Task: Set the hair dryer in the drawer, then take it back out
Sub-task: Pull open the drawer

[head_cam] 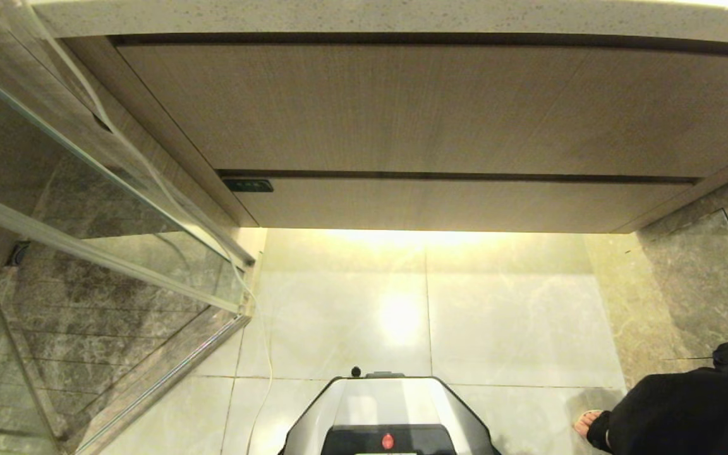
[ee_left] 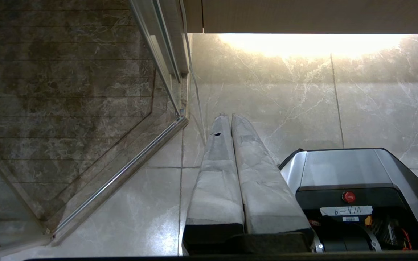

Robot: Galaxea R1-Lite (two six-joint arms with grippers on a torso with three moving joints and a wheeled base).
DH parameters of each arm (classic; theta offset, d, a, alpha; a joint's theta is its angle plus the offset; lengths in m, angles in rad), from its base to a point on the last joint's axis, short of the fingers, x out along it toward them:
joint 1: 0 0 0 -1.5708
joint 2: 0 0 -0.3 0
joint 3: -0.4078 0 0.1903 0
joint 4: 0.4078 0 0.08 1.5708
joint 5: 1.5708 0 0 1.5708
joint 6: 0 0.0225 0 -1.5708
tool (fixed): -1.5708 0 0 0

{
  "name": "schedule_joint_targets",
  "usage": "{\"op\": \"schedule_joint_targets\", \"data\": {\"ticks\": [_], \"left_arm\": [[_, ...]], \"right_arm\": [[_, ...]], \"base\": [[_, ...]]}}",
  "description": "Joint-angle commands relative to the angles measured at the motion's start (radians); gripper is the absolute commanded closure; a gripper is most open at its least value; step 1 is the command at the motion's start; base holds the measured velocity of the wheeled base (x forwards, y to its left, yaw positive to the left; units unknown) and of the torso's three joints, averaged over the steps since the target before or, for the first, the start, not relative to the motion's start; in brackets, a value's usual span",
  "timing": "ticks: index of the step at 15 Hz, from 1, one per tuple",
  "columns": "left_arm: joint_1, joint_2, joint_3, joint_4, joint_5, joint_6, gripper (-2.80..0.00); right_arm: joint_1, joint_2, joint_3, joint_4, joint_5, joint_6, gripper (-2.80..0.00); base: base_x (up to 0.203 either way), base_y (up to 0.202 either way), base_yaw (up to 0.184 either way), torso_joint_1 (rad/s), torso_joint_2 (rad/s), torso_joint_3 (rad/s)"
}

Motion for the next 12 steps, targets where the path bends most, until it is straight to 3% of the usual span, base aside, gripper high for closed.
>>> {"op": "schedule_joint_targets", "data": {"ticks": [1,2,3,4,9,11,12], "left_arm": [[0.0,0.0,0.0,0.0,0.0,-0.001,0.0],[-0.001,0.0,0.0,0.0,0.0,0.001,0.0],[0.0,0.0,0.001,0.0,0.0,-0.001,0.0],[-0.001,0.0,0.001,0.0,0.0,0.001,0.0],[0.0,0.0,0.0,0.0,0.0,0.001,0.0],[0.0,0.0,0.002,0.0,0.0,0.0,0.0],[-0.001,0.0,0.0,0.0,0.0,-0.001,0.0]], "right_arm": [[0.082,0.143,-0.035,0.005,0.036,-0.004,0.0],[0.137,0.188,-0.053,0.003,0.042,0.001,0.0],[0.164,0.227,-0.077,0.001,0.046,0.005,-0.72],[0.201,0.26,-0.102,0.0,0.045,0.005,-2.8],[0.391,0.299,-0.163,-0.014,-0.067,-0.005,-2.8],[0.392,0.323,-0.188,-0.038,-0.113,-0.04,-2.8],[0.391,0.344,-0.206,-0.044,-0.167,-0.118,-2.8]], "base": [[0.0,0.0,0.0,0.0,0.0,0.0],[0.0,0.0,0.0,0.0,0.0,0.0],[0.0,0.0,0.0,0.0,0.0,0.0],[0.0,0.0,0.0,0.0,0.0,0.0],[0.0,0.0,0.0,0.0,0.0,0.0],[0.0,0.0,0.0,0.0,0.0,0.0],[0.0,0.0,0.0,0.0,0.0,0.0]]}}
